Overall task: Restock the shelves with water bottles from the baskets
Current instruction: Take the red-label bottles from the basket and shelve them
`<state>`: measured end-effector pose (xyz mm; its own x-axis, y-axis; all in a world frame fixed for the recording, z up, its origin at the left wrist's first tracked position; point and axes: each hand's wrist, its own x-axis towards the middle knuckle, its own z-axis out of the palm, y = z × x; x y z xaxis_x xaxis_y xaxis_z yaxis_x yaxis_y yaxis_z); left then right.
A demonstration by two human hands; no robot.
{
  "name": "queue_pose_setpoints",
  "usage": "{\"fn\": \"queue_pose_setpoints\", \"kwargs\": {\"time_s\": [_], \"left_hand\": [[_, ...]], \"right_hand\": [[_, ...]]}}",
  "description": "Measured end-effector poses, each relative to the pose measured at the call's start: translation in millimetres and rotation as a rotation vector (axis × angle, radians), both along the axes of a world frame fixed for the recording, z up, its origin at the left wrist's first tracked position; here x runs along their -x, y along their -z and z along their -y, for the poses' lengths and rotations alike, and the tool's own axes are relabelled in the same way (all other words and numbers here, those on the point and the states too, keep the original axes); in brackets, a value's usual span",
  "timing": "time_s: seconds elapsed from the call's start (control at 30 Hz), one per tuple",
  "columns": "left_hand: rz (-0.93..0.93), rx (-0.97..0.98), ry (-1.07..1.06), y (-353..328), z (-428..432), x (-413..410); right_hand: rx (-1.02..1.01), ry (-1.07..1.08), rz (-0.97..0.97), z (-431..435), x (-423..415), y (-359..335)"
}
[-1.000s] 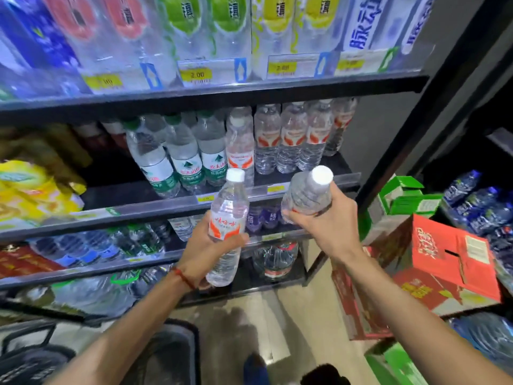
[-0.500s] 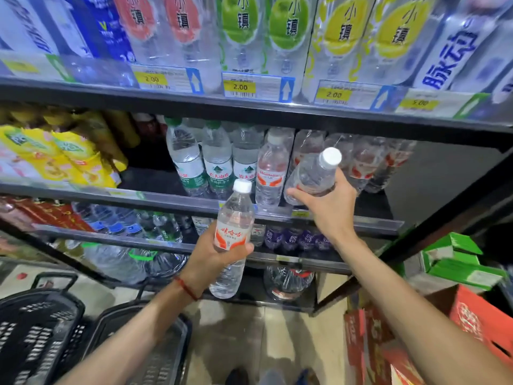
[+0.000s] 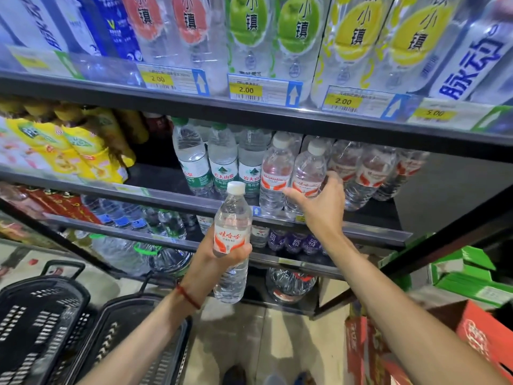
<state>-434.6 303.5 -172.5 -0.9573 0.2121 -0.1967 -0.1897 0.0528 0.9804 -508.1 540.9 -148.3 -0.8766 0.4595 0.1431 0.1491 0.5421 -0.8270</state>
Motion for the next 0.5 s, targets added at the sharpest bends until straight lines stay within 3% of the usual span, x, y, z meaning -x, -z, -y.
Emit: {"fn": "queue_pose_setpoints", "kwargs": {"time_s": [0.17, 0.37, 0.5], "left_hand": [[0.043, -0.02, -0.001, 5, 3, 3], [0.007, -0.007, 0.041, 3, -3, 5], [-0.026, -0.043, 0.111, -4, -18, 4]], "right_hand": [[0.035, 0.039, 0.016, 1, 2, 1], [0.064, -0.066, 0.026, -1, -16, -1], [-0.23, -0.081, 0.048, -15, -50, -5]]}}
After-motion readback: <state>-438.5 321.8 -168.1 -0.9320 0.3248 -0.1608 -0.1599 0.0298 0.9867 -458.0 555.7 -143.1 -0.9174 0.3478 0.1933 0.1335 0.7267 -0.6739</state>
